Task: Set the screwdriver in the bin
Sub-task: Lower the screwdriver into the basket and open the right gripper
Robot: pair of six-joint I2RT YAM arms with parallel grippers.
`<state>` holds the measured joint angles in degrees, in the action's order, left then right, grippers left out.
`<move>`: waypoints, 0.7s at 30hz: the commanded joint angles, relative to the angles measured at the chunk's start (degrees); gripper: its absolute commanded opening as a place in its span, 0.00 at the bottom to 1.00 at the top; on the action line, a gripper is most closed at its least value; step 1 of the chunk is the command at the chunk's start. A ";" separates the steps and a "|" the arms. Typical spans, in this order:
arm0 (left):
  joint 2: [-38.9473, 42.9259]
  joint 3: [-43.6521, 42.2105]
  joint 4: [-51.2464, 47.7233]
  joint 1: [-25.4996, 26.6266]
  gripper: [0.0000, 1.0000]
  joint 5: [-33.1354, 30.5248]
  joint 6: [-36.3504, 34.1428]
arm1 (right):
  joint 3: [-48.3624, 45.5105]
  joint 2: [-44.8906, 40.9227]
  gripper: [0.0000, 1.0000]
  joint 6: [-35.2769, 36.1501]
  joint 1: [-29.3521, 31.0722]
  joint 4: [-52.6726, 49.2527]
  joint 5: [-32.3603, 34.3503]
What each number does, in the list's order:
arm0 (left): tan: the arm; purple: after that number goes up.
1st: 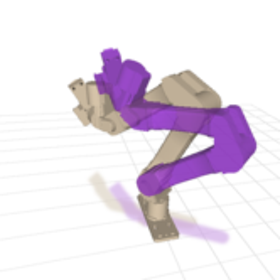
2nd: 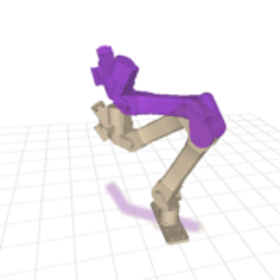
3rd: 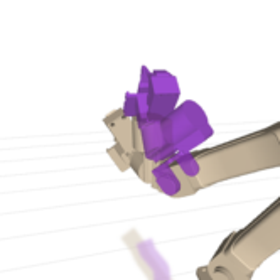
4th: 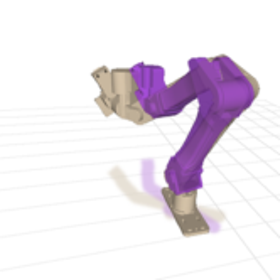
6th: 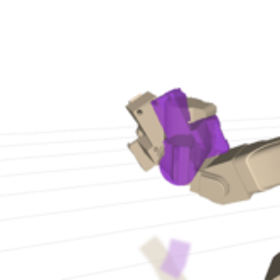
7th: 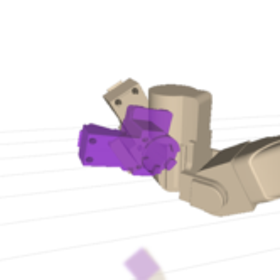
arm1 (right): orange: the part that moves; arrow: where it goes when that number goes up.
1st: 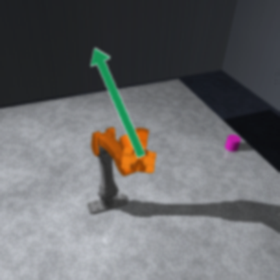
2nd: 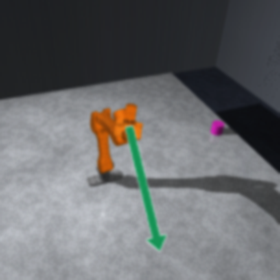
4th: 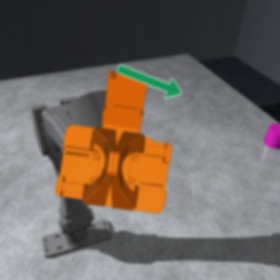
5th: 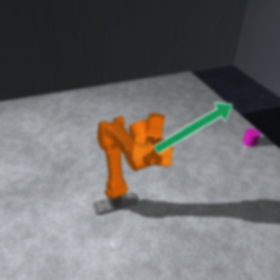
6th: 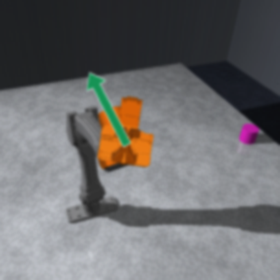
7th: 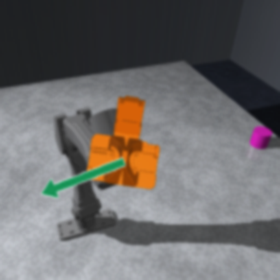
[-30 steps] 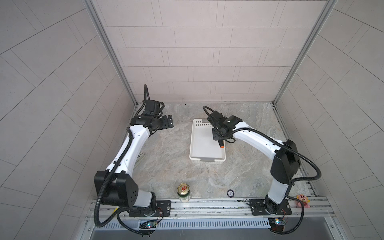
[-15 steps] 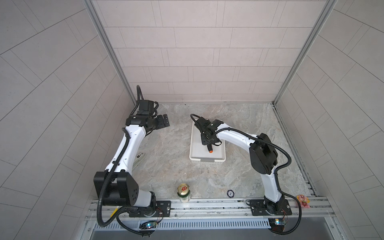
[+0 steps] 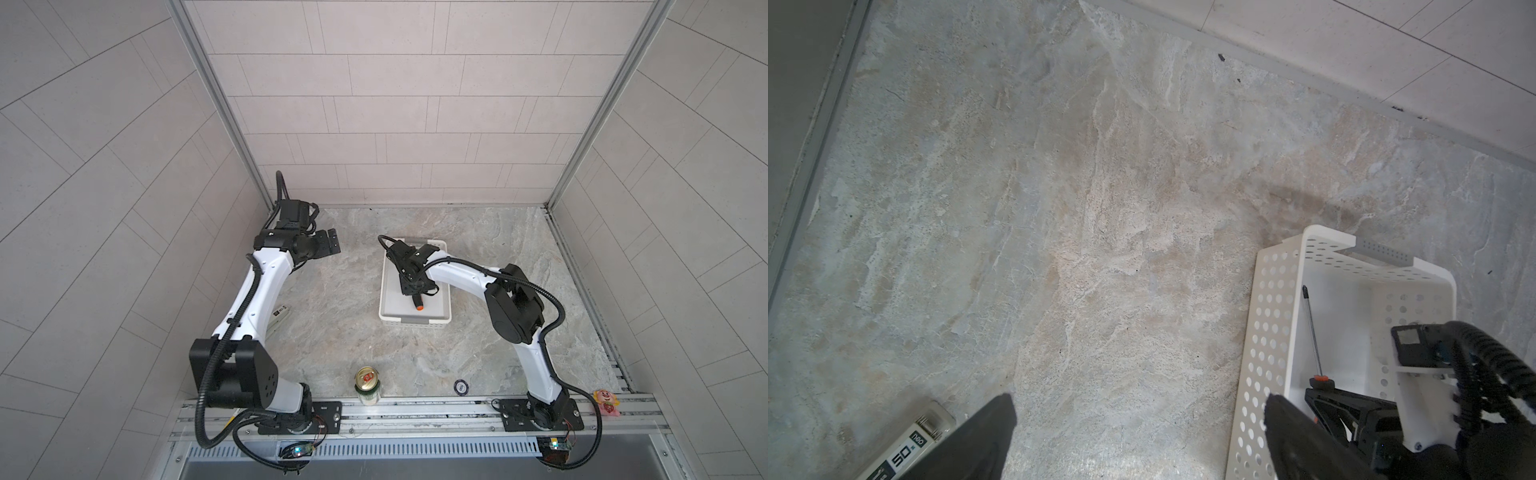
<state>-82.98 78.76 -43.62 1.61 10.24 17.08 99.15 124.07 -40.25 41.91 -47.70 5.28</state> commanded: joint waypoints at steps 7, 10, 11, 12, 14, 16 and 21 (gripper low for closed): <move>-0.33 1.54 -0.58 -0.30 1.00 -1.32 -0.12 | -1.62 0.65 0.26 0.61 -0.64 0.58 0.01; -0.77 1.67 -0.97 -0.29 1.00 -1.90 -0.43 | -2.06 0.64 0.26 0.70 -0.69 0.69 -0.32; -0.78 1.72 -0.94 -0.33 1.00 -1.98 -0.47 | -2.10 0.33 0.26 0.83 -0.69 0.59 -0.21; -0.74 1.66 -0.83 -0.29 1.00 -2.13 -0.59 | -2.05 0.01 0.26 0.99 -0.69 0.59 -0.03; -0.35 1.35 -0.49 -0.29 1.00 -2.37 -0.65 | -1.82 -1.24 0.26 1.56 -0.69 0.43 1.38; -0.21 1.14 -0.31 -0.24 1.00 -3.05 -0.66 | -0.67 -2.21 0.26 2.54 -0.85 -0.59 2.94; 0.81 0.33 0.85 -0.29 1.00 -3.87 -0.83 | 2.99 -5.04 0.26 4.96 -1.29 -3.51 3.82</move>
<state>-83.35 78.76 -43.35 1.61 7.66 16.80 99.61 123.63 -36.95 40.99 -48.29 6.79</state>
